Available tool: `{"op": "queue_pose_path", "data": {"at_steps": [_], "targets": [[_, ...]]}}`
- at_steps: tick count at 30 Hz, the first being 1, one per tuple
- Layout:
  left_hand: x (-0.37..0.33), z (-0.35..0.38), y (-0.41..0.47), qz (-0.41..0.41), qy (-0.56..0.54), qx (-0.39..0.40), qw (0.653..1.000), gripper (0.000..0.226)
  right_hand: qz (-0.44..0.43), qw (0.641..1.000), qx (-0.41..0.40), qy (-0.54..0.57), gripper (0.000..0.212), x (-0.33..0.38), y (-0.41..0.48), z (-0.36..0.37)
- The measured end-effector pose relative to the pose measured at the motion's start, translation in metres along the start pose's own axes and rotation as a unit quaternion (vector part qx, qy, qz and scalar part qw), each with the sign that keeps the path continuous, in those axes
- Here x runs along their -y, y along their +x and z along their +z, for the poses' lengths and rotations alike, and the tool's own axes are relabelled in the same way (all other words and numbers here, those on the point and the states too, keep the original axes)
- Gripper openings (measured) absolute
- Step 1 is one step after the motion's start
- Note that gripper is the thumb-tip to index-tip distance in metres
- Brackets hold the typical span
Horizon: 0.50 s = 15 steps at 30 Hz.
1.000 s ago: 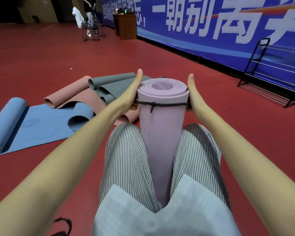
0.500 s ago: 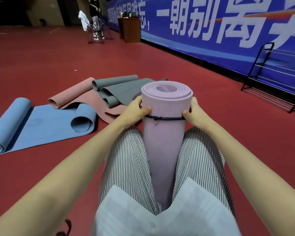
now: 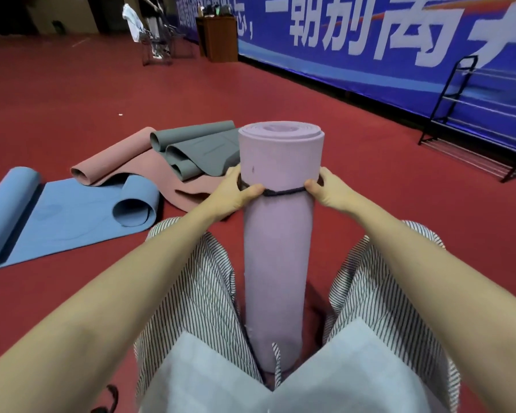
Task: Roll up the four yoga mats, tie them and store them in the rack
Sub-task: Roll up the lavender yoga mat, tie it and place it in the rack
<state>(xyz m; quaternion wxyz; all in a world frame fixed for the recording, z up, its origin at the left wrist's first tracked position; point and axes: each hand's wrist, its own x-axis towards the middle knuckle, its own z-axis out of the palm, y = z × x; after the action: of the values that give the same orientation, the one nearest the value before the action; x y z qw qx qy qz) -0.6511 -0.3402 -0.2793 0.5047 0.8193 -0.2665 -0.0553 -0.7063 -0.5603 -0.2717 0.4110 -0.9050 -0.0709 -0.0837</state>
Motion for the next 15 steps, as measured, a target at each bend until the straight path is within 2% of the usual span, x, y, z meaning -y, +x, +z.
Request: {"op": "queue_pose_path", "data": {"at_steps": [2,3,5,7,9,12,15], "targets": [[0.021,0.011,0.004,-0.029,0.022,0.017,0.999,0.095,0.062,0.991,0.101,-0.064,0.098,-0.023,-0.01,0.005],[0.035,0.016,0.006,-0.049,0.036,0.03,0.998,0.106,0.108,0.973,0.153,-0.135,0.094,-0.04,-0.016,0.013],[0.049,0.024,0.008,-0.065,0.036,0.047,0.996,0.103,0.151,0.946,0.202,-0.205,0.094,-0.064,-0.022,0.025],[0.038,0.023,0.001,-0.064,0.019,0.034,0.997,0.093,0.142,0.957,0.171,-0.187,0.096,-0.061,-0.023,0.024],[0.032,0.019,-0.001,-0.051,-0.022,0.03,0.998,0.087,0.097,0.984,0.117,-0.094,0.11,-0.05,-0.022,0.02],[0.033,0.015,-0.002,-0.019,-0.053,0.029,0.998,0.111,0.057,0.997,0.024,0.045,0.135,-0.033,-0.024,0.016],[0.031,0.02,-0.006,0.019,-0.047,0.042,0.998,0.104,0.015,0.993,-0.064,0.094,0.15,-0.022,-0.02,0.018]]}}
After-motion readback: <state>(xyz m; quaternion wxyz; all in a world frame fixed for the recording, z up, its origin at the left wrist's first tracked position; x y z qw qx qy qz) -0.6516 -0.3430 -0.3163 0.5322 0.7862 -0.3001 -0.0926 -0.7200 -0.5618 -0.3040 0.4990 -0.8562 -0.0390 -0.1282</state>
